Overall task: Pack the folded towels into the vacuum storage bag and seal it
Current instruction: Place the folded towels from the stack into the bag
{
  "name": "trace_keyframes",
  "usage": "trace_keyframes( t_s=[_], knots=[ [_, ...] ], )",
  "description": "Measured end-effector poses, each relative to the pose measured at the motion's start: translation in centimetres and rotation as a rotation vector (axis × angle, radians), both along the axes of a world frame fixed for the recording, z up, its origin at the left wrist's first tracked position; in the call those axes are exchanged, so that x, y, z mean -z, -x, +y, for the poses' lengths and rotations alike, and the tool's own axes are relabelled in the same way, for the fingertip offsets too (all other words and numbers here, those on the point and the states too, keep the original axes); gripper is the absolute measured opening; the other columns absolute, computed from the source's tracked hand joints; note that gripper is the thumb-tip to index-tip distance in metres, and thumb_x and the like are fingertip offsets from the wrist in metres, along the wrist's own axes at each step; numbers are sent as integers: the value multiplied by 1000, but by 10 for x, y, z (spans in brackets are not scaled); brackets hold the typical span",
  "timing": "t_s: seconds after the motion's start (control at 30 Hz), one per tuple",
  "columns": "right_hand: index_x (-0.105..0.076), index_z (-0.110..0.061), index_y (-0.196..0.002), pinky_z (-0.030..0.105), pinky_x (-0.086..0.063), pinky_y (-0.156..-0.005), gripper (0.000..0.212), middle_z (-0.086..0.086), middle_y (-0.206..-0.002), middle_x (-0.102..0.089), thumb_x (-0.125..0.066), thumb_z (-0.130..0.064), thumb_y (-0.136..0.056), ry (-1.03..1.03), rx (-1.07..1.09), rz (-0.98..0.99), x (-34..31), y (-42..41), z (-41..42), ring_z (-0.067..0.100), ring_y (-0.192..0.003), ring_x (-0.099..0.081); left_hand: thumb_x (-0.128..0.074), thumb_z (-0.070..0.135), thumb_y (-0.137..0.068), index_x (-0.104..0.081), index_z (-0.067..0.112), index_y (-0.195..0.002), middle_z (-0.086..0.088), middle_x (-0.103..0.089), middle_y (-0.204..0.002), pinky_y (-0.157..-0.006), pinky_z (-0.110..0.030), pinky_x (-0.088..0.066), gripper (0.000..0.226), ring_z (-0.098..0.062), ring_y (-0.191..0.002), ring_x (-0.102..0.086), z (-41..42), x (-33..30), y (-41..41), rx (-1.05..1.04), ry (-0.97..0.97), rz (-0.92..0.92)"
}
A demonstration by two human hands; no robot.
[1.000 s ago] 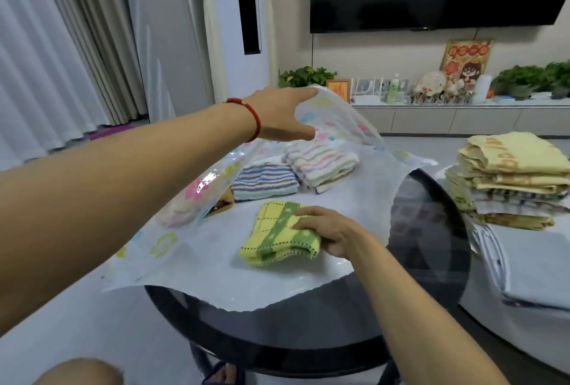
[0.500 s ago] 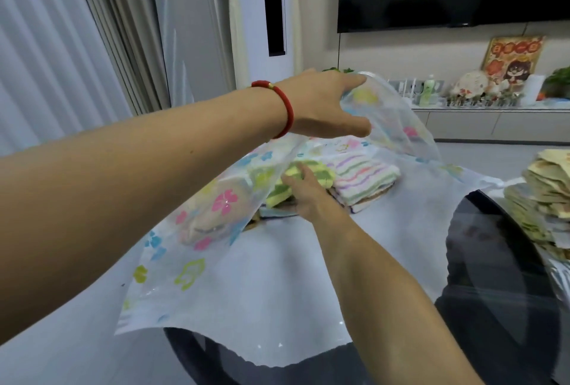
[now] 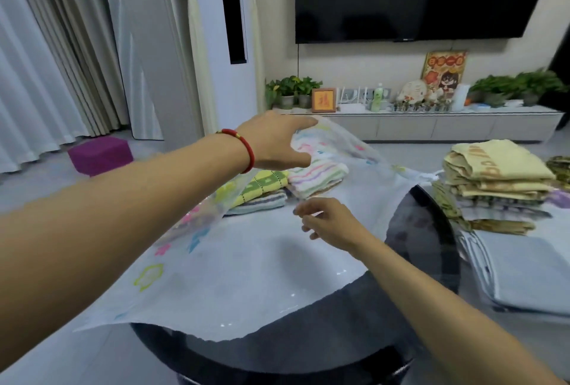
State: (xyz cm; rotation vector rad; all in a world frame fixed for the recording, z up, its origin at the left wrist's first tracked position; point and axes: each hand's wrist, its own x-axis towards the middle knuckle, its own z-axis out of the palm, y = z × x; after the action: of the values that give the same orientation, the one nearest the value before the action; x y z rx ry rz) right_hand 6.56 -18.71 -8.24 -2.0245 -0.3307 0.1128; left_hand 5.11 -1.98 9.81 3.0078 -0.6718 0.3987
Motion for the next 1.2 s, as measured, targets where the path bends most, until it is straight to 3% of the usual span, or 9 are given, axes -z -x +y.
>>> trace_keyframes(
  t_s=[0.13,0.27,0.43,0.53,0.63,0.77,0.9,1.07,1.2],
  knots=[
    [-80,-19,-95,29,-60,-66,17,7,-91,-79,-64,-12,-94,-42,30,112,3,38,-108,22,-76,-77,-57,52,-83,-39,34,-148,-1,-42,-154,-100,-46,-47,70,-32,-130,-45,-14,11,2,46,-82,-32],
    [-78,-20,-84,40,-57,-67,20,4,-74,-77,-65,-10,-93,164,439,-13,31,59,-220,22,-69,-73,-56,57,-83,-35,38,-149,7,-26,-161,-103,-57,-42,72,-33,-140,-26,-32,18,1,43,-151,-49],
    [-74,-13,-116,46,-53,-91,25,17,-124,-66,-58,-15,-97,660,877,17,71,66,-313,40,-112,-61,-55,59,-84,-33,34,-151,6,-22,-163,-103,-59,-41,75,-31,-144,-22,-58,31,-5,45,-186,-52],
    [-68,-19,-124,49,-44,-105,29,20,-134,-57,-49,-15,-102,686,997,129,84,61,-335,43,-124,-51,-55,59,-83,-35,35,-150,8,-21,-163,-104,-60,-40,73,-31,-145,-21,-69,38,-8,59,-181,-44],
    [-53,-28,-121,53,-30,-108,25,21,-136,-44,-60,-30,-97,582,1094,314,80,59,-341,44,-128,-38,-55,58,-83,-37,36,-148,9,-21,-163,-102,-60,-41,71,-32,-144,-22,-73,41,-10,72,-200,-50],
    [-42,-31,-129,50,-33,-100,59,23,-129,-49,-78,-40,-83,478,1095,422,74,59,-356,42,-124,-42,-56,56,-83,-38,39,-147,8,-21,-163,-103,-59,-41,69,-34,-143,-24,-72,42,-10,68,-190,-41],
    [-36,-32,-133,44,-45,-76,78,19,-118,-53,-89,-25,-76,265,1001,343,70,64,-359,40,-105,-52,-57,54,-82,-45,46,-141,8,-20,-163,-104,-59,-40,61,-36,-139,-26,-66,43,-1,45,-184,-7],
    [-69,-33,-107,36,-54,-68,35,7,-135,-57,-86,-18,-81,-66,741,184,33,94,-338,23,-98,-62,-60,54,-82,-46,47,-141,-3,-27,-161,-104,-57,-42,61,-40,-134,-37,-45,37,16,-67,-180,30],
    [-72,-29,-112,51,-64,-78,40,13,-117,-73,-88,-26,-76,-300,424,165,-27,140,-296,38,-101,-74,-61,51,-84,-44,39,-144,-8,-55,-140,-98,-43,-48,63,-33,-122,-53,-27,24,23,-92,-166,52]
  ],
)
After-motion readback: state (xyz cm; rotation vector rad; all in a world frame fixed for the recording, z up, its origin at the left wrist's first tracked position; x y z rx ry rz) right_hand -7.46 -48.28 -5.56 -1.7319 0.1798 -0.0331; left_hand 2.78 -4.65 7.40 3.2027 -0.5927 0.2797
